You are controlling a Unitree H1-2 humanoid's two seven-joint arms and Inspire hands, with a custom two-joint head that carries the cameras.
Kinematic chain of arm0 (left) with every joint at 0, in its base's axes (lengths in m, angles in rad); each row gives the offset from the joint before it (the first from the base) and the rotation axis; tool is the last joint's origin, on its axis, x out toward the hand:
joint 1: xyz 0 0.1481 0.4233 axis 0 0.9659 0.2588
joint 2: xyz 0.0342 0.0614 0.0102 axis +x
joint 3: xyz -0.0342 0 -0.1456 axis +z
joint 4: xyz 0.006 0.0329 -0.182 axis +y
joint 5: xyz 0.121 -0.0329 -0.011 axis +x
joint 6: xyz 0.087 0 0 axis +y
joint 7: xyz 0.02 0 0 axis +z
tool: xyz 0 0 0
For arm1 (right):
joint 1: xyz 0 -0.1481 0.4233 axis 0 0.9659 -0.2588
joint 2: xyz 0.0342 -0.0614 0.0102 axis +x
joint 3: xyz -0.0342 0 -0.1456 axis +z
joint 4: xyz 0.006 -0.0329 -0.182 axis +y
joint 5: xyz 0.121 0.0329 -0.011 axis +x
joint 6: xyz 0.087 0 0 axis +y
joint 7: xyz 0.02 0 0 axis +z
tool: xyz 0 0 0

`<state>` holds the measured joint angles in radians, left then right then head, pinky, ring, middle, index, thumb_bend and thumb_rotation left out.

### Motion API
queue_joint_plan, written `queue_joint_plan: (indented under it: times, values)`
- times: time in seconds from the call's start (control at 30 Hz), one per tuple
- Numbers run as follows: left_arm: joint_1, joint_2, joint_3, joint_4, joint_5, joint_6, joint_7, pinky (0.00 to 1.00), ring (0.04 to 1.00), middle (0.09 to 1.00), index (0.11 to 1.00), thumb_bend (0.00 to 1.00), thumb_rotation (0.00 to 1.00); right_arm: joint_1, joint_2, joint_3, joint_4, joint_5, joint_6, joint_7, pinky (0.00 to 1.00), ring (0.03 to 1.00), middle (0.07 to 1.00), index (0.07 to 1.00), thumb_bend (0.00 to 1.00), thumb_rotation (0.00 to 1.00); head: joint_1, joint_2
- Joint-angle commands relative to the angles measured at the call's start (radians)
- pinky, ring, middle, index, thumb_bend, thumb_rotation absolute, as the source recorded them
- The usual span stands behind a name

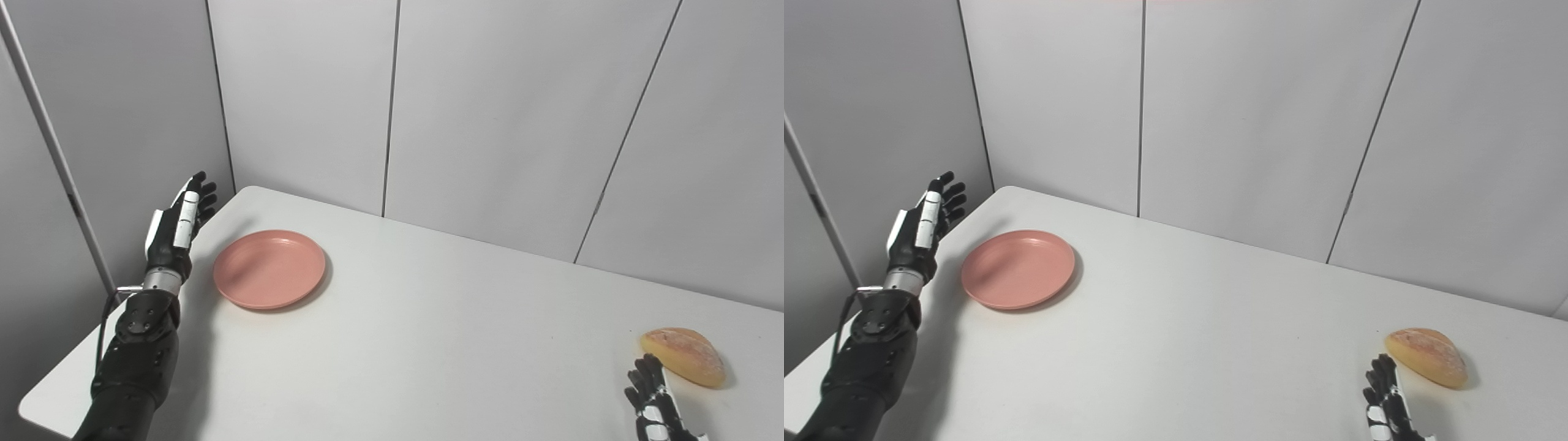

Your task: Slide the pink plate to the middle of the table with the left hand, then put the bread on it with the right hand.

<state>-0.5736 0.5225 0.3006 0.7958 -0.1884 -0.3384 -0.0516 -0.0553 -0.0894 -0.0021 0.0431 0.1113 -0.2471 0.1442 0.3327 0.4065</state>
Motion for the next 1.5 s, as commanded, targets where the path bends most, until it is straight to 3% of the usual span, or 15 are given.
queue_joint_plan:
  times: [0.0, 0.43, 0.73, 0.9, 1.23, 1.47]
  values:
    - [-0.054, 0.011, -0.005, -0.028, 0.012, -0.012, 0.016, 0.86, 0.881, 0.878, 0.879, 0.72, 1.0, 0.026, -0.015, -0.012, -0.003, 0.018, 0.017, 0.007, 1.0, 1.0, 1.0, 1.0, 0.47, 0.89, 0.009, 0.004]
    - [-0.039, -0.034, -0.023, -0.025, 0.032, -0.016, 0.034, 0.87, 0.878, 0.877, 0.888, 0.71, 1.0, 0.035, -0.033, -0.017, -0.026, 0.069, 0.049, 0.025, 1.0, 1.0, 1.0, 1.0, 0.45, 0.95, 0.101, -0.004]
    - [-0.032, -0.035, -0.025, -0.01, 0.035, -0.002, 0.038, 0.88, 0.883, 0.882, 0.889, 0.7, 1.0, 0.044, -0.044, -0.017, -0.044, 0.064, 0.053, 0.024, 1.0, 1.0, 1.0, 1.0, 0.56, 0.94, 0.11, 0.008]
    - [-0.03, -0.032, -0.021, 0.009, 0.033, -0.017, 0.036, 0.88, 0.885, 0.883, 0.889, 0.69, 1.0, 0.048, -0.047, -0.021, -0.051, 0.065, 0.063, 0.021, 1.0, 1.0, 1.0, 1.0, 0.62, 0.92, 0.115, 0.013]
    - [-0.027, -0.017, 0.005, -0.075, 0.019, 0.021, 0.043, 0.87, 0.882, 0.881, 0.889, 0.75, 1.0, 0.049, -0.052, -0.021, -0.05, 0.051, 0.061, 0.02, 1.0, 1.0, 1.0, 1.0, 0.64, 0.93, 0.118, 0.016]
    - [-0.037, 0.008, 0.0, -0.065, 0.028, 0.022, 0.043, 0.88, 0.89, 0.885, 0.889, 0.73, 1.0, 0.05, -0.048, -0.022, -0.053, 0.057, 0.064, 0.024, 1.0, 1.0, 1.0, 1.0, 0.64, 0.93, 0.116, 0.016]
